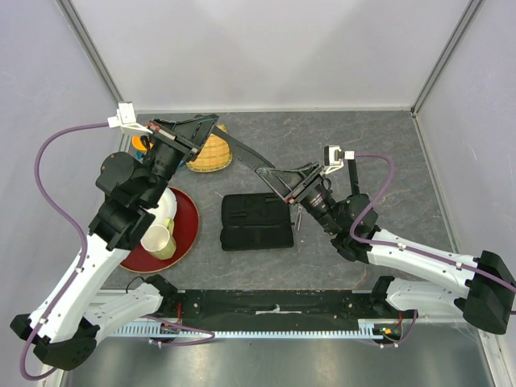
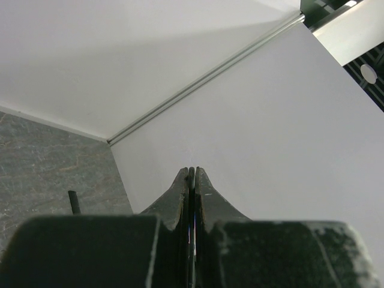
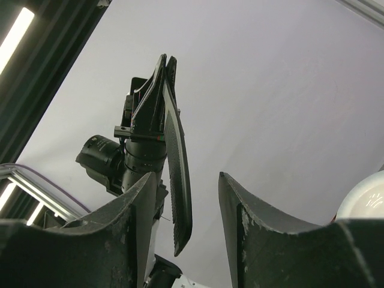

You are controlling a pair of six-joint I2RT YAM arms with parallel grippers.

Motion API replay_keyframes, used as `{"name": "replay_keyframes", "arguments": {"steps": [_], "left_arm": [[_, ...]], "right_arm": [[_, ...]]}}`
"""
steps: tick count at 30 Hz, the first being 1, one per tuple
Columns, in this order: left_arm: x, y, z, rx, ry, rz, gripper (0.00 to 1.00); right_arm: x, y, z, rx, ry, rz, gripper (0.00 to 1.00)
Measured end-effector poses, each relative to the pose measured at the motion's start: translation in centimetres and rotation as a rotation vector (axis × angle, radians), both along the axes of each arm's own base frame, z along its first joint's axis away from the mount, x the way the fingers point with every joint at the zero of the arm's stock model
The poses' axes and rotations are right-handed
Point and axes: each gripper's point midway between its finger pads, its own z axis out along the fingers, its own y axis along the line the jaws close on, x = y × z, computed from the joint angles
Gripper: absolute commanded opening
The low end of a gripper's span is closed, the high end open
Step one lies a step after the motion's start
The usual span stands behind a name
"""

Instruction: Sort the hair-cutting tools

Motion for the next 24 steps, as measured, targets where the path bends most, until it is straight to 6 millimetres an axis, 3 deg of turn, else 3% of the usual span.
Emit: {"name": "replay_keyframes", "arguments": {"steps": [4, 10, 13, 16, 17, 19, 20, 21, 23, 24], "left_arm": [[-0.2, -0.21, 0.14, 0.003, -0.009, -0.015, 0.02], [-0.32, -0.37, 0.12, 0.01, -0.014, -0.025, 0.02], [-0.35, -0.4, 0.12, 0.012, -0.015, -0.027, 0.02], [-0.34, -0.41, 0.1, 0.012, -0.014, -0.027, 0.02], [-0.33, -0.42, 0.06, 0.013, -0.014, -0.027, 0.03], [-0.28, -0.44, -0.08, 0.013, -0.012, -0.026, 0.2], [-0.28, -0.45, -0.09, 0.013, -0.014, -0.027, 0.46], [-0.28, -0.45, -0.16, 0.014, -0.014, -0.026, 0.58], [-0.3, -0.41, -0.46, 0.028, -0.017, -0.024, 0.78], [-0.3, -0.38, -0.68, 0.036, -0.016, -0.021, 0.82]], "right_arm": [[-0.06, -0.05, 0.09, 0.004, 0.001, 0.002, 0.51], [-0.06, -0.05, 0.09, 0.004, 0.001, 0.003, 0.4], [-0.08, -0.09, 0.14, 0.006, 0.001, 0.003, 0.28], [-0.15, -0.22, 0.31, 0.011, 0.0, 0.003, 0.11], [-0.17, -0.3, 0.41, 0.015, 0.001, 0.003, 0.0], [-0.27, -0.48, 0.64, 0.023, 0.003, 0.005, 0.0], [-0.23, -0.53, 0.61, 0.021, 0.006, 0.001, 0.0], [-0.17, -0.56, 0.52, 0.018, 0.011, -0.002, 0.0], [-0.04, -0.63, 0.31, 0.008, 0.022, -0.009, 0.0], [0.04, -0.63, 0.03, -0.004, 0.031, -0.013, 0.0]]}}
